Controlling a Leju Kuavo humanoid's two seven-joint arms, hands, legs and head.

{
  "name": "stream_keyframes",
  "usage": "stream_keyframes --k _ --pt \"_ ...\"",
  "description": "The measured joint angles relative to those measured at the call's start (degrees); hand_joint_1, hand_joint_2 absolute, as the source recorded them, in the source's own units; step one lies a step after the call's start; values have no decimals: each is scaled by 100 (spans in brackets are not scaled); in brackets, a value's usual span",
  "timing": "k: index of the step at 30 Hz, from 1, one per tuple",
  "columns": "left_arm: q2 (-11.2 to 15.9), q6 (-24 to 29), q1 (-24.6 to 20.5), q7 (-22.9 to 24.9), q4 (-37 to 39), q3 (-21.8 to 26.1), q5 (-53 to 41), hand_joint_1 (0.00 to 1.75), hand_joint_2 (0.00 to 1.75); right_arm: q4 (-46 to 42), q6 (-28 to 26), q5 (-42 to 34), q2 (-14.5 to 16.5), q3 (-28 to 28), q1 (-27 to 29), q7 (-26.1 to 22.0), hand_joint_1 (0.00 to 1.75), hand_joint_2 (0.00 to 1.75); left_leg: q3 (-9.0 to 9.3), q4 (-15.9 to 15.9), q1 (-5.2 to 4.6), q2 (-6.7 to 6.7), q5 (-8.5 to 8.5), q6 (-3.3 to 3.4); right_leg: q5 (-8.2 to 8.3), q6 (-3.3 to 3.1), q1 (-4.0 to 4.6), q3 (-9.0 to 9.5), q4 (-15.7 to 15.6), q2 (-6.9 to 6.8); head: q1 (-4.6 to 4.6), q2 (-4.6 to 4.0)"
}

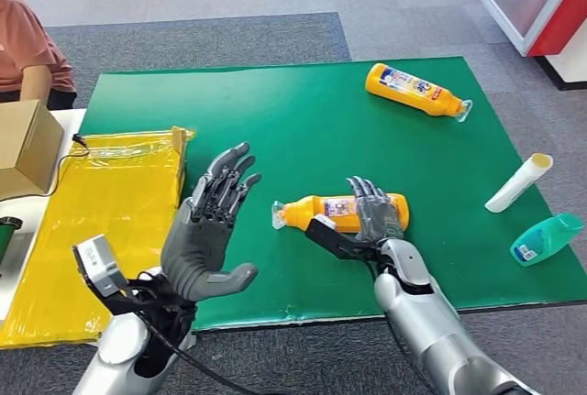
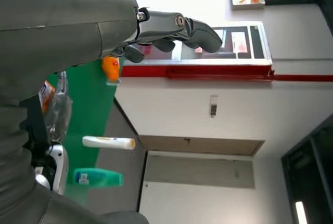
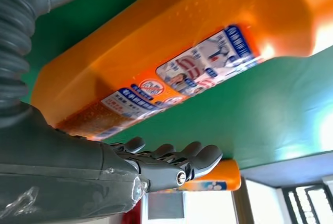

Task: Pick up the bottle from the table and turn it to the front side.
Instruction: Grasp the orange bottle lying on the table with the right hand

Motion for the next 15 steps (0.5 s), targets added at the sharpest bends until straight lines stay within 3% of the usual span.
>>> stream_keyframes --k 9,15 --pt "15 -130 10 1 0 -33 35 0 175 356 -276 954 -156 3 -126 457 0 175 0 0 0 0 0 0 0 0 -1 0 0 0 1 0" --pt "14 -192 5 2 0 -60 13 0 175 652 26 1830 -230 24 -311 999 0 175 2 0 0 1 0 0 1 0 0 1 0 1 1 0"
